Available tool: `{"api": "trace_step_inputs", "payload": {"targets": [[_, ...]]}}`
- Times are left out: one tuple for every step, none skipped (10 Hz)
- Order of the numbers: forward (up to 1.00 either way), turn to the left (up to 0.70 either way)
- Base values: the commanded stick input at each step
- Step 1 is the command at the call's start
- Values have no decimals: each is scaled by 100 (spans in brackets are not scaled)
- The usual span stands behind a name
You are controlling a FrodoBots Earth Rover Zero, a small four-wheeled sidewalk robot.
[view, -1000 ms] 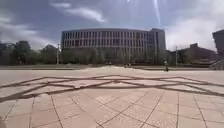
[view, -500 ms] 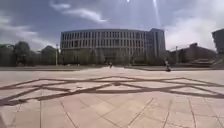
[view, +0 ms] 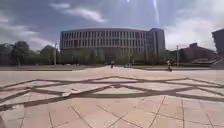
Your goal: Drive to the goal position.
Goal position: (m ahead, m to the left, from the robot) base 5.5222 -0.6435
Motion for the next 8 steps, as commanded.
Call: {"api": "trace_step_inputs", "payload": {"targets": [[70,0],[70,0],[70,0],[70,0],[70,0],[70,0],[70,0],[70,0]]}}
